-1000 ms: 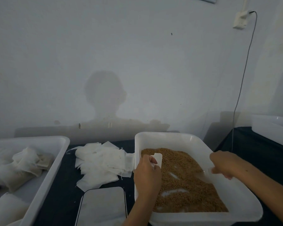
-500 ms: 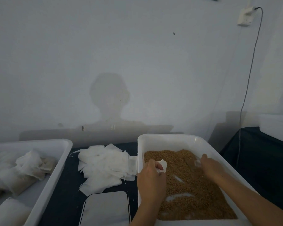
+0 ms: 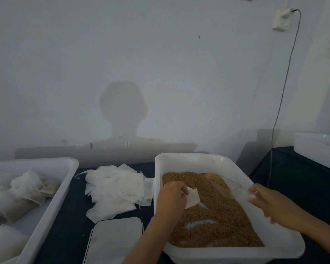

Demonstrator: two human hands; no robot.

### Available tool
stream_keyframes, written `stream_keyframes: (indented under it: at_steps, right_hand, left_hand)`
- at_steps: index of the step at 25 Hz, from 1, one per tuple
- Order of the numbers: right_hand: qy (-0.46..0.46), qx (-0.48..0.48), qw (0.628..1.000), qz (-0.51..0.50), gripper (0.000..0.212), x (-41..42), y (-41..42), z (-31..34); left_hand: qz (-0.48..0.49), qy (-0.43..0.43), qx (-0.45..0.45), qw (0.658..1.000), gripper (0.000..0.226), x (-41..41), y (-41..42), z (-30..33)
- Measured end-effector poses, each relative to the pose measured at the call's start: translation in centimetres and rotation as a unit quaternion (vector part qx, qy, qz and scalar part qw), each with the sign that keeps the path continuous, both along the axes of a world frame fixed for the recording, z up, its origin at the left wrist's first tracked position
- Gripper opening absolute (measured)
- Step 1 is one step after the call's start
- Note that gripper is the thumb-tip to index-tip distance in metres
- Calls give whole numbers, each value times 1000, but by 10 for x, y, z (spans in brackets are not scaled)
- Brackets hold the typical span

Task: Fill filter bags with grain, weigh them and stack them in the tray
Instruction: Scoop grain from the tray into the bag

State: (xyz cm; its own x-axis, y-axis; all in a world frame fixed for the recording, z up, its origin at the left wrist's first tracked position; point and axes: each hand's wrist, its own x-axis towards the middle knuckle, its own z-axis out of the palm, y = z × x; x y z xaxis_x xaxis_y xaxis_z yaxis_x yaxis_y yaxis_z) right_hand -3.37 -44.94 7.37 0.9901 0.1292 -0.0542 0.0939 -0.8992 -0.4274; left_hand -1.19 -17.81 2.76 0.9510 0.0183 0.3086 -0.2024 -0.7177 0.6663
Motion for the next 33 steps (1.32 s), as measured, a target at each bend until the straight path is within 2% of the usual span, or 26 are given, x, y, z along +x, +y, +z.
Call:
stream_keyframes:
  at_steps: [4,10,14,20,25,30,33]
  right_hand:
    - [-14,26,997,69,12,-35,-4,13]
    - [-5,-9,993,121,13,-46,10,23]
    - [-7,-90,988,122,11,-45,15,32]
    - [-38,-214,964,153,10,-33,26,59]
    - [-46,-251,951,173,16,-23,38,75]
    - [-27,-277,945,170,20,-20,43,80]
    - [-17,-284,944,165,21,-19,43,82]
  left_hand:
    - [-33,36,98,994,16,7,2,1]
    - [-25,21,124,992,11,11,-1,-6]
    - [-14,6,112,994,17,13,1,-10]
    - [-13,-41,115,992,14,10,-1,-12]
    - [-1,-72,110,991,12,10,1,-12]
    - [-9,-36,102,994,17,10,3,-12]
    - [-9,-23,101,995,28,10,3,-11]
